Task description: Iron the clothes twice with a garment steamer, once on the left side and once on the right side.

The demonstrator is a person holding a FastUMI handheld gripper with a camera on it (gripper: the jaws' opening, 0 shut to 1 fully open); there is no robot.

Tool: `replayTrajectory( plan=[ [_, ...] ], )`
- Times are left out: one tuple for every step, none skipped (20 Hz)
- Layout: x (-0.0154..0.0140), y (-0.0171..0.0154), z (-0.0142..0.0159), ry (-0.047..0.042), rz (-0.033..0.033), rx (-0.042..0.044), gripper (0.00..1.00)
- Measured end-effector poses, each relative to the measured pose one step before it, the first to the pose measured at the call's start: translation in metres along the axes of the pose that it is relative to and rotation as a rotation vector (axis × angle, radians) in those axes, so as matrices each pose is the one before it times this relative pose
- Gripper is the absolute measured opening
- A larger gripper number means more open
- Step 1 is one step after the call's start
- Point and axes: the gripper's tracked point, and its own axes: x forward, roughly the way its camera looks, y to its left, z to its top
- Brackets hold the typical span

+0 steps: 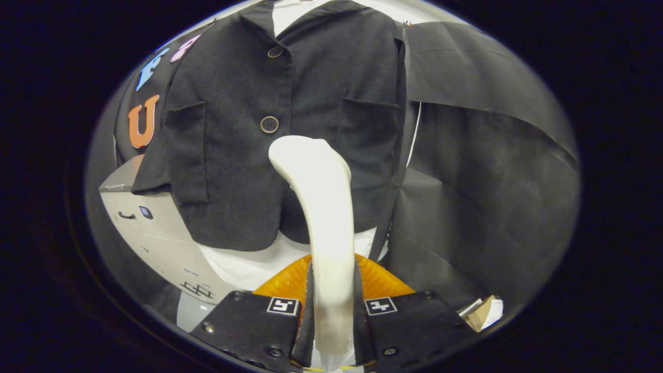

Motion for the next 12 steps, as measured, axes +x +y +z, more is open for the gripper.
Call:
replayTrajectory(
  plan=[
    [-0.00023, -0.00045, 0.00068, 0.00150, 0.01017, 0.00845, 0.33],
    [0.00057, -0.00026, -0.00036, 0.00082, 0.00933, 0.00776, 0.33],
    [-0.00007, -0.00044, 0.00080, -0.00167, 0.00935, 0.00865, 0.33],
    [-0.00121, 0.00061, -0.00065, 0.00041, 0.00954, 0.00957, 0.33],
    [-0.00134, -0.00036, 0.00073, -0.00593, 0.00919, 0.01243, 0.33],
    [-0.00188, 0.00015, 0.00116, -0.00458, 0.00843, 0.00906, 0.33],
    [-0.00345, 0.00000, 0.00096, -0.00861, 0.00678, 0.00830, 0.33],
    [-0.00552, -0.00012, 0.00074, -0.00905, 0.00780, 0.00322, 0.33],
    [-0.00670, 0.00034, 0.00032, -0.00728, 0.00642, 0.00444, 0.33],
    [-0.00892, 0.00170, -0.00020, -0.00861, 0.00675, 0.00558, 0.33],
    [-0.00963, 0.00201, -0.00042, -0.00827, 0.00481, 0.00666, 0.33],
    [-0.01118, 0.00129, -0.00262, -0.00663, -0.00139, 0.00301, 0.33]
  ],
)
